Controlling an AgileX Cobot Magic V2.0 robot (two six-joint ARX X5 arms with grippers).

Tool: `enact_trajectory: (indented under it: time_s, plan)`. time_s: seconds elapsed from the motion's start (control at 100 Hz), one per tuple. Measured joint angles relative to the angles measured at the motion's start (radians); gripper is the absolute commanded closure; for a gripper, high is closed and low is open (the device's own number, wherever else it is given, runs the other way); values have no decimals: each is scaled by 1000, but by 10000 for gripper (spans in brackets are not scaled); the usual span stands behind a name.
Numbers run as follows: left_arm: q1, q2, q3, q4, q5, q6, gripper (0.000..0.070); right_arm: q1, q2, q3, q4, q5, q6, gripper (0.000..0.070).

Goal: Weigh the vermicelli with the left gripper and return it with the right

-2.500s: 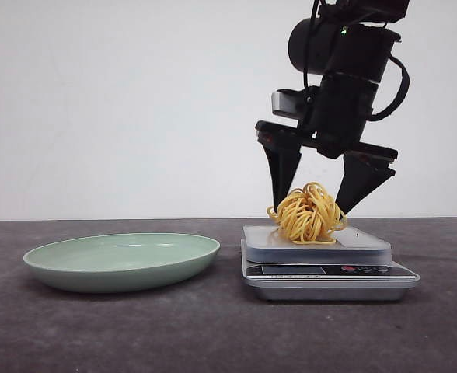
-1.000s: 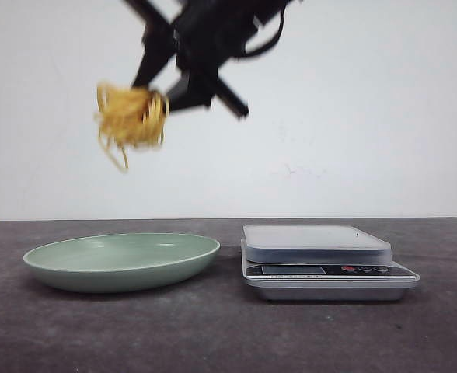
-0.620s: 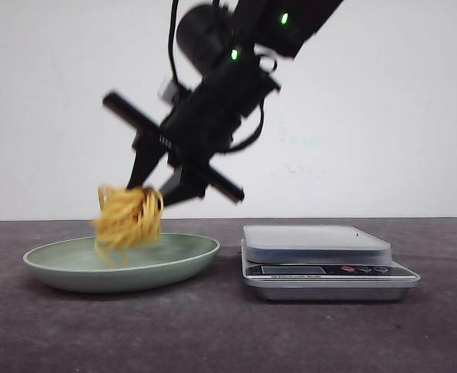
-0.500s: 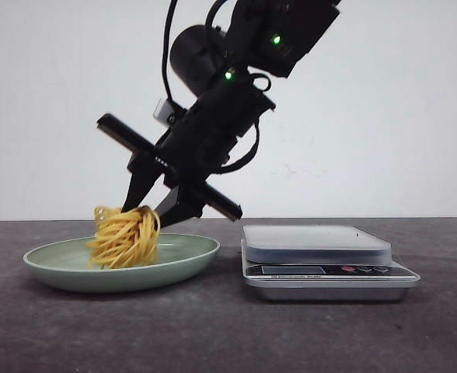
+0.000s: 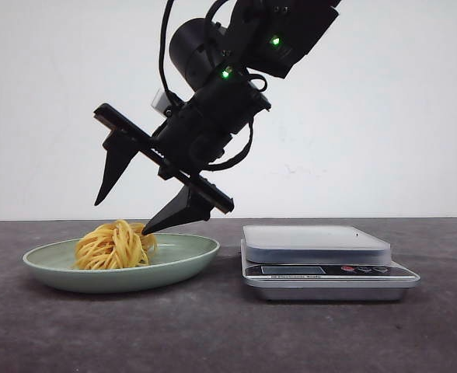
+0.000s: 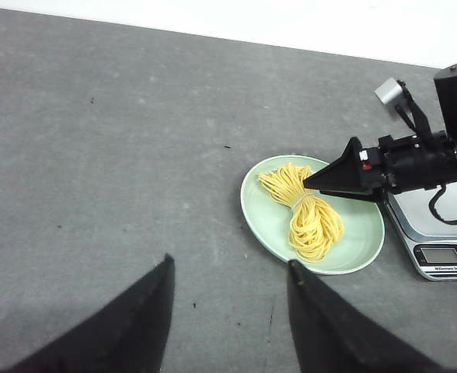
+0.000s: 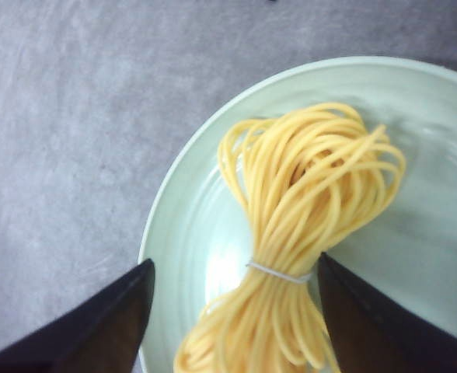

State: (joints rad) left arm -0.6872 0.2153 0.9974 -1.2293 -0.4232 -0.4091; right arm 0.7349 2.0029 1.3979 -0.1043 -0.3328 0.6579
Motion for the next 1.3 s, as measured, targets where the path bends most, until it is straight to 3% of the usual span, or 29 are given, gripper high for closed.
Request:
enact_trajectory:
  time_s: [0.14, 0.39, 0.62, 0.84, 1.01, 1.3]
  plan:
    - [0, 0, 0, 0, 0, 0, 439, -40, -128, 0, -84, 60, -73, 284]
    - [0, 0, 0, 15, 0, 0, 439, -112, -523, 0, -314, 285, -335, 284]
    - [0, 0, 0, 55, 0, 2, 439, -70, -910, 6, -568, 364, -498, 283]
    - [0, 0, 0, 101, 0, 7, 439, 21, -1196, 10, -860, 530, -518, 281]
    - [0, 0, 0, 97, 0, 18, 439, 59, -1373, 5, -1057, 640, -454, 281]
    - [0, 0, 0, 97, 0, 24, 439, 58, -1635, -174, -1118, 672, -395, 285]
